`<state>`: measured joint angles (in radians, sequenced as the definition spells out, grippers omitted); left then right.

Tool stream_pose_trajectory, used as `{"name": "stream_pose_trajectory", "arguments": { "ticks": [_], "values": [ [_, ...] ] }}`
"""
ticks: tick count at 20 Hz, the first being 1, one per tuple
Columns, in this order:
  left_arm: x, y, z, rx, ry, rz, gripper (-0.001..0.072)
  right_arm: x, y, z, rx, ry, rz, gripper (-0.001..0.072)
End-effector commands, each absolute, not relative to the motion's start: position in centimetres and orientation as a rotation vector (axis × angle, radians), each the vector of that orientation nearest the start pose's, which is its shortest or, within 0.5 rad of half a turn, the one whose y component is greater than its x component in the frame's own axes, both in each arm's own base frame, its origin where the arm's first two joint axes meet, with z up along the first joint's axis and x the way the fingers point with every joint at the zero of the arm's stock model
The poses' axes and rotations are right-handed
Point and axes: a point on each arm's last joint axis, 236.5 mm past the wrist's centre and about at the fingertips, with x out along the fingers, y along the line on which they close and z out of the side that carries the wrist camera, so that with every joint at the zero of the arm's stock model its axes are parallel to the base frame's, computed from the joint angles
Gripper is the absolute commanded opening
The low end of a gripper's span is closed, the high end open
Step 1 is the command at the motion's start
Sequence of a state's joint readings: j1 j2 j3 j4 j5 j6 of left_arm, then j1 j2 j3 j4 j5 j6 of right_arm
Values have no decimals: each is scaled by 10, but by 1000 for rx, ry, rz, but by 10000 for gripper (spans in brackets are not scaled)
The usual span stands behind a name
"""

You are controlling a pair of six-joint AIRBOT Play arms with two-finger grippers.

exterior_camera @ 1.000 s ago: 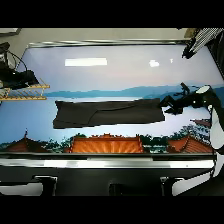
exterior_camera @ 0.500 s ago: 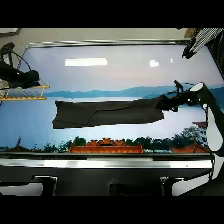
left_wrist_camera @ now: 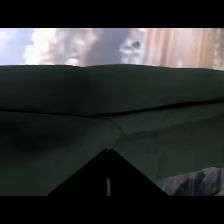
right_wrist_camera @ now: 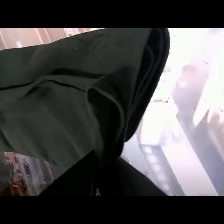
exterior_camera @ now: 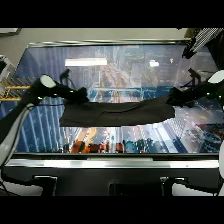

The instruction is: Fold the clothes and pants, and hang the long-sleeved shirts on hangers.

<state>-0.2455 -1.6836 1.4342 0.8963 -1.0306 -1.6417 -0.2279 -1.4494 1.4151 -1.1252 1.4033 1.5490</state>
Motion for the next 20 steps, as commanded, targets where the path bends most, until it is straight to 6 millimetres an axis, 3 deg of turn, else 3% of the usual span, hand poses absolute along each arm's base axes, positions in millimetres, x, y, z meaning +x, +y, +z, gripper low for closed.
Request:
{"name": "stream_pose_trajectory", "arguments": {
  "ticks": [1, 4, 8, 12, 15, 20],
  "values": [
    [416, -351, -54, -739, 1376, -522, 14, 392, 2, 65, 503, 1323, 72, 33],
    [388, -413, -70, -828, 1422, -586, 14, 386, 0, 79, 510, 1297, 46, 33],
    [370, -462, -75, -823, 1451, -674, 14, 383, 1, 91, 509, 1268, 42, 33],
    [368, -486, -88, -838, 1483, -673, 13, 389, 2, 104, 512, 1230, 49, 33],
    [365, -497, -98, -860, 1511, -655, 14, 399, -2, 125, 496, 1167, 50, 33],
    [365, -523, -86, -867, 1491, -714, 13, 402, -1, 136, 498, 1146, 55, 33]
  ]
}}
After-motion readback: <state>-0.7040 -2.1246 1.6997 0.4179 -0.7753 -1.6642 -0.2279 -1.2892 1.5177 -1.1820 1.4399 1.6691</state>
